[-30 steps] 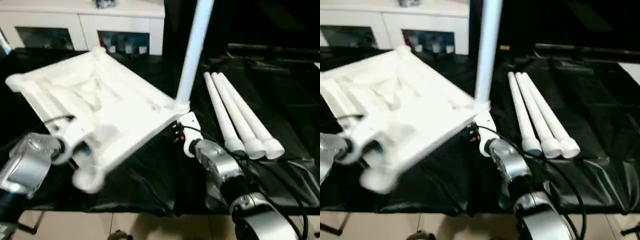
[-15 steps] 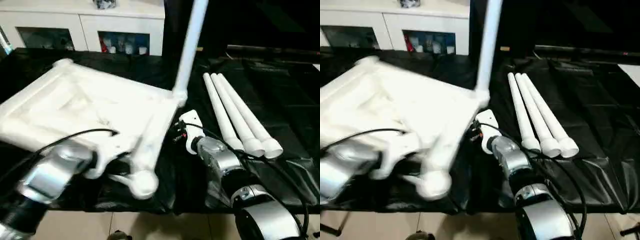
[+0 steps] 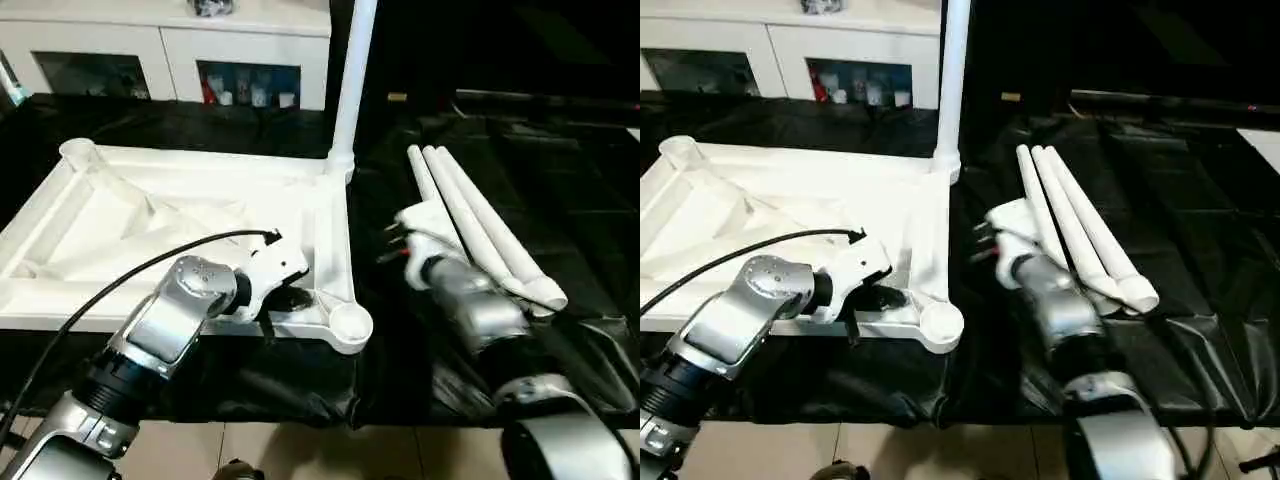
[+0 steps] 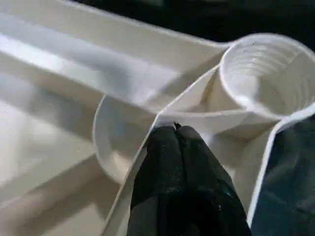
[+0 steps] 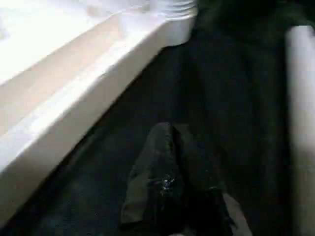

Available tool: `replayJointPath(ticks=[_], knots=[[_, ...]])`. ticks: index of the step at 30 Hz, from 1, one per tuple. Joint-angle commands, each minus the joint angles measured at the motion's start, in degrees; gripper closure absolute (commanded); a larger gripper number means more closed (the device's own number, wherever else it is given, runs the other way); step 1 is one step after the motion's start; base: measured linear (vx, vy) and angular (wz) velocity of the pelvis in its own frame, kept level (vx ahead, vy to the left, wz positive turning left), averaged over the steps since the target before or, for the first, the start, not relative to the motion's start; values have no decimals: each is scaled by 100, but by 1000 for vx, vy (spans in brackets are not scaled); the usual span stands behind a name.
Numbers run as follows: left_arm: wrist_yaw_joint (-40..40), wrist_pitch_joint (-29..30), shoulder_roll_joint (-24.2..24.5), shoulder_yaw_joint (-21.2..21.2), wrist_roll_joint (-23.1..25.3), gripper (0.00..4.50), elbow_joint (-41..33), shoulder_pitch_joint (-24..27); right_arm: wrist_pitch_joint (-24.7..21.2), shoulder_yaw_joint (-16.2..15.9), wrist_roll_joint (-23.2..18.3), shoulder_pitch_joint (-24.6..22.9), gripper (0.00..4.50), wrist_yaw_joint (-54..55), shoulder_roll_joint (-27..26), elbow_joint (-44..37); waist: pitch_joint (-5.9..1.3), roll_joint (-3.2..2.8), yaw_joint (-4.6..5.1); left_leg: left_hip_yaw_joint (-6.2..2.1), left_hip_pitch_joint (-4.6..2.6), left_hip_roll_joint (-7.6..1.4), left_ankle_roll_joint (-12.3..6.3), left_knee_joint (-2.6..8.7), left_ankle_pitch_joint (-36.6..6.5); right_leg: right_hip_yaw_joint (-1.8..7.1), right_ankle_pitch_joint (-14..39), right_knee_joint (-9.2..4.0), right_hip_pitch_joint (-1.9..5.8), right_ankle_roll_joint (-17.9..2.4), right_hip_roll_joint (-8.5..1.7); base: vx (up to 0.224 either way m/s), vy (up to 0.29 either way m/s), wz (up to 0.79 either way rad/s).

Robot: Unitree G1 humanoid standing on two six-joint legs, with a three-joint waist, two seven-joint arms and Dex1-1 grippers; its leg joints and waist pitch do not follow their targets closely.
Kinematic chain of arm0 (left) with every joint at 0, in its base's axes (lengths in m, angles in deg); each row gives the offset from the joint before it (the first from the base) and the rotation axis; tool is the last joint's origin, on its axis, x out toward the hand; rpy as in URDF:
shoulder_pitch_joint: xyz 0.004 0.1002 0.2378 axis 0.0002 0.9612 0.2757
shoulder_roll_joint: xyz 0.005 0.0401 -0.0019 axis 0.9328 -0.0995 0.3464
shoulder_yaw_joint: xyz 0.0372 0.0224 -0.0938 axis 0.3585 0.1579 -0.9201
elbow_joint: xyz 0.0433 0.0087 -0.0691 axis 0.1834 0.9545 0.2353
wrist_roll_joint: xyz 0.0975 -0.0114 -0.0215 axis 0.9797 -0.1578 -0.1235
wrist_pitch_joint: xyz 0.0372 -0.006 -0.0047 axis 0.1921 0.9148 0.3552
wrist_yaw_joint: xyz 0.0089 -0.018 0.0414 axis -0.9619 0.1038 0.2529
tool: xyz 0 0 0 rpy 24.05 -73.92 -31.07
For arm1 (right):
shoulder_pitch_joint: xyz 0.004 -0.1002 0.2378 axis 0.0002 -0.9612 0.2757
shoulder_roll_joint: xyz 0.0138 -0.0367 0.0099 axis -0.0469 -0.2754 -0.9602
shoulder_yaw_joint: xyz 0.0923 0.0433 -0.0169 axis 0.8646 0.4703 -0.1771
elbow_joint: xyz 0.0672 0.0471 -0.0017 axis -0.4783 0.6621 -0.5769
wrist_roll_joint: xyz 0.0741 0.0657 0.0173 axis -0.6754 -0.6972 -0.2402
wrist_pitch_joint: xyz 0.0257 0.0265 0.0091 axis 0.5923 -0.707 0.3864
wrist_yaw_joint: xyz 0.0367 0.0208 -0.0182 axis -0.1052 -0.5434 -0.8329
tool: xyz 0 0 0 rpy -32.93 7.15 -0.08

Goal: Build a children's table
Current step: Rotate table base, then pick table leg

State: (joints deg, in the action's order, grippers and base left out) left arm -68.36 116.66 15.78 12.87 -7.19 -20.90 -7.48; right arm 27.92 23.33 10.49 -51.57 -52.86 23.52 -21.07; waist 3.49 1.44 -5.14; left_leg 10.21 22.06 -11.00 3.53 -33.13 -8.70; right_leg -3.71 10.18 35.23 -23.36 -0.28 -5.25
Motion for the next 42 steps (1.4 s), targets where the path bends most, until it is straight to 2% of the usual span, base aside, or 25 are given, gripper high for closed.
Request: replayJointPath(ticks=[1, 2, 3, 4, 5, 6, 7, 8, 9, 11, 12, 14, 15, 16, 17, 18, 20, 24, 28, 29, 30, 32, 36, 39, 42], knots=[[24, -101, -54, -130, -47, 429, -105, -103, -343, 182, -179, -39, 430, 43, 58, -346, -435, -88, 1, -38, -132, -138, 171, 374, -1347, 230, 744, -361, 304, -1093, -220, 0, 0, 0], [25, -123, -59, -199, -101, 409, -121, -101, -659, 301, -248, -61, 412, 118, 131, -654, -440, -85, 5, -37, -136, -147, 185, 370, -1399, 228, 818, -367, 292, -1091, -229, 0, 0, 0], [25, -123, -59, -199, -101, 409, -121, -101, -659, 301, -248, -61, 410, 118, 131, -654, -427, -78, 11, -33, -132, -138, 177, 375, -1403, 230, 846, -377, 299, -1077, -217, 0, 0, 0], [-36, -123, -17, -254, -184, 409, -190, -73, -1025, 396, -293, -94, 410, 191, 205, -992, -429, -73, 6, -36, -141, -143, 193, 375, -1395, 228, 894, -370, 292, -1064, -219, 0, 0, 0], [-115, -136, 34, -320, -292, 397, -304, -32, -1427, 483, -316, -105, 386, 279, 284, -1310, -434, -46, 18, -31, -141, -152, 193, 374, -1387, 229, 904, -373, 286, -1057, -222, 0, 0, 0], [-115, -136, 34, -320, -292, 385, -304, -32, -1427, 483, -316, -105, 375, 279, 284, -1310, -425, -51, 9, -37, -141, -146, 197, 376, -1349, 227, 913, -369, 295, -1041, -215, 0, 0, 0], [-202, -135, 62, -417, -451, 373, -476, 20, -1913, 535, -291, -96, 371, 362, 397, -1628, -425, -64, 3, -35, -146, -150, 208, 378, -1320, 231, 913, -366, 286, -1036, -220, 0, 0, 0], [-217, -129, 58, -443, -493, 369, -518, 31, -2014, 538, -276, -89, 367, 374, 425, -1681, -420, -145, 9, -41, -151, -141, 241, 377, -1341, 229, 924, -359, 281, -1034, -206, 0, 0, 0], [-217, -129, 58, -443, -493, 364, -518, 31, -2014, 538, -276, -89, 358, 374, 425, -1681, -419, -117, 23, -35, -152, -143, 254, 380, -1383, 227, 933, -378, 281, -1018, -198, 0, 0, 0], [-258, -70, 6, -553, -667, 339, -709, 59, -2460, 526, -179, -46, 332, 443, 549, -1860, -426, -94, 18, -26, -146, -132, 279, 367, -1422, 232, 999, -384, 280, -1008, -216, 0, 0, 0], [-258, -70, 6, -553, -667, 329, -709, 59, -2460, 526, -179, -46, 327, 443, 549, -1860, -427, -46, 14, -26, -140, -131, 262, 364, -1364, 231, 1047, -376, 290, -999, -221, 0, 0, 0], [-263, -11, -23, -632, -770, 321, -892, 89, -2824, 591, -136, 31, 319, 608, 623, -1921, -425, 4, 15, -17, -130, -140, 240, 359, -1219, 234, 1060, -367, 291, -977, -228, 0, 0, 0], [-254, 12, -28, -656, -794, 296, -950, 103, -2944, 622, -138, 57, 292, 673, 641, -1939, -425, -14, 9, -17, -134, -142, 243, 361, -1216, 234, 1085, -371, 284, -964, -232, 0, 0, 0], [-240, 17, -24, -664, -809, 296, -975, 111, -3059, 636, -140, 63, 292, 716, 650, -1984, -420, -3, 20, -11, -135, -142, 244, 359, -1213, 237, 1099, -378, 275, -947, -224, 0, 0, 0], [-197, 28, -50, -693, -839, 284, -1007, 113, -3189, 632, -118, 93, 283, 749, 685, -1987, -417, 47, 27, -2, -132, -135, 240, 358, -1205, 236, 1161, -390, 275, -890, -215, 0, 0, 0], [-168, 34, -62, -711, -868, 281, -1029, 116, -3320, 620, -113, 99, 281, 774, 710, -2041, -415, 30, 17, -10, -129, -132, 245, 357, -1200, 235, 1196, -378, 280, -875, -223, 0, 0, 0], [-78, 72, -149, -727, -907, 268, -1074, 100, -3438, 630, -81, 179, 263, 838, 778, -1940, -419, 2, 13, -12, -136, -133, 271, 355, -1186, 236, 1194, -387, 274, -836, -222, 0, 0, 0], [-39, 178, -176, -772, -1013, 222, -1213, 139, -3642, 652, -50, 243, 219, 898, 811, -1883, -426, 46, 0, -9, -119, -132, 252, 345, -1079, 233, 1119, -367, 285, -829, -235, 0, 0, 0], [-8, 239, -114, -790, -1045, 187, -1293, 223, -3789, 654, -129, 290, 186, 863, 817, -1770, -426, 55, 3, -1, -119, -124, 221, 336, -1014, 233, 1096, -366, 282, -797, -225, 0, 0, 0], [-2, 255, -110, -788, -1052, 177, -1296, 229, -3817, 619, -152, 313, 175, 787, 840, -1703, -426, 49, 3, -1, -121, -125, 221, 336, -1011, 234, 1089, -366, 279, -801, -224, 0, 0, 0], [12, 265, -113, -782, -1053, 165, -1293, 232, -3825, 574, -153, 329, 165, 729, 869, -1636, -428, 0, -4, -10, -125, -127, 245, 336, -1018, 232, 1067, -358, 277, -813, -224, 0, 0, 0], [57, 301, -129, -735, -1056, 148, -1304, 213, -3842, 439, -58, 397, 150, 696, 955, -1435, -429, 16, 3, -8, -121, -123, 279, 332, -1059, 228, 1007, -366, 287, -835, -214, 0, 0, 0], [99, 266, -84, -693, -1027, 112, -1322, 228, -3878, 413, -8, 509, 146, 729, 972, -1198, -427, 42, 4, -3, -119, -121, 280, 328, -1080, 229, 1084, -365, 291, -851, -222, 0, 0, 0], [190, 146, -13, -655, -868, 106, -1194, 264, -4018, 413, -120, 632, 146, 512, 980, -906, -429, 59, 9, -2, -115, -121, 256, 321, -1069, 231, 1121, -364, 291, -818, -221, 0, 0, 0], [208, 195, -61, -641, -906, 106, -1200, 215, -4042, 333, -150, 752, 146, 282, 1048, -605, -435, 23, 6, -3, -115, -125, 257, 315, -1012, 230, 987, -356, 291, -868, -221, 0, 0, 0]])
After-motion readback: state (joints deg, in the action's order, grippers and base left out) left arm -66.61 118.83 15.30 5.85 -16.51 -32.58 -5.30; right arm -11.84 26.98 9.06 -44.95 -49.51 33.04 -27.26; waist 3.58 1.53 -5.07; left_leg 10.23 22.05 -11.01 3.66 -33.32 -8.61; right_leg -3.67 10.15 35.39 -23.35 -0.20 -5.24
